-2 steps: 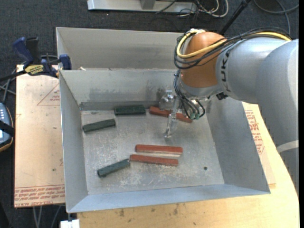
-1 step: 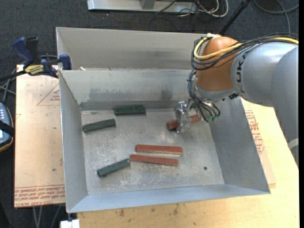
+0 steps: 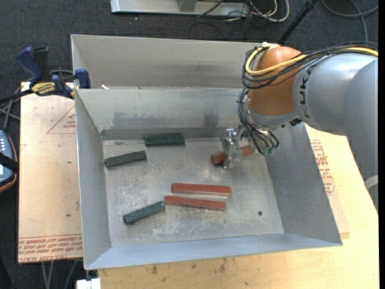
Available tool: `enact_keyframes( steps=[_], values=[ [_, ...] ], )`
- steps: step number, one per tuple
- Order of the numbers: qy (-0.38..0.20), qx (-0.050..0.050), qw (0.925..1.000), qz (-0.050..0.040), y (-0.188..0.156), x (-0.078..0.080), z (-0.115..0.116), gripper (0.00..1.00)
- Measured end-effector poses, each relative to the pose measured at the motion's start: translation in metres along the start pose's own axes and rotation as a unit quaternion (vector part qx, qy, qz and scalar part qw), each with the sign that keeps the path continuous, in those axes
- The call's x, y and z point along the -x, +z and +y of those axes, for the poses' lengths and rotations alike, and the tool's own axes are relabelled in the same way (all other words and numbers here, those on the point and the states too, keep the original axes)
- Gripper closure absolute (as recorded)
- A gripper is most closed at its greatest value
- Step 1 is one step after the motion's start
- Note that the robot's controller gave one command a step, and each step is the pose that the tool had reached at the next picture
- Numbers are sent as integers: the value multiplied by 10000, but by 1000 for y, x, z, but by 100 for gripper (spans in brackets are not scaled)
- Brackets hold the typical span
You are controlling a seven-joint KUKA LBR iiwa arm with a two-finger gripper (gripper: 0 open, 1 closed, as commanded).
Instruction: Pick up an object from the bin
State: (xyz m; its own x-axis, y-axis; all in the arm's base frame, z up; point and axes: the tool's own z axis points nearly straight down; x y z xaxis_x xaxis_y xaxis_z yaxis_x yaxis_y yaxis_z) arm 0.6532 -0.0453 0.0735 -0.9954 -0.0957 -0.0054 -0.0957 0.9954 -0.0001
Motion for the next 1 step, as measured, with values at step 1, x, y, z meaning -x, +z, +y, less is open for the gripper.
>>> enact_keyframes(
  steps=[1],
  values=[
    [245, 3, 9997, 6, -139, -23, -6, 100]
  ],
)
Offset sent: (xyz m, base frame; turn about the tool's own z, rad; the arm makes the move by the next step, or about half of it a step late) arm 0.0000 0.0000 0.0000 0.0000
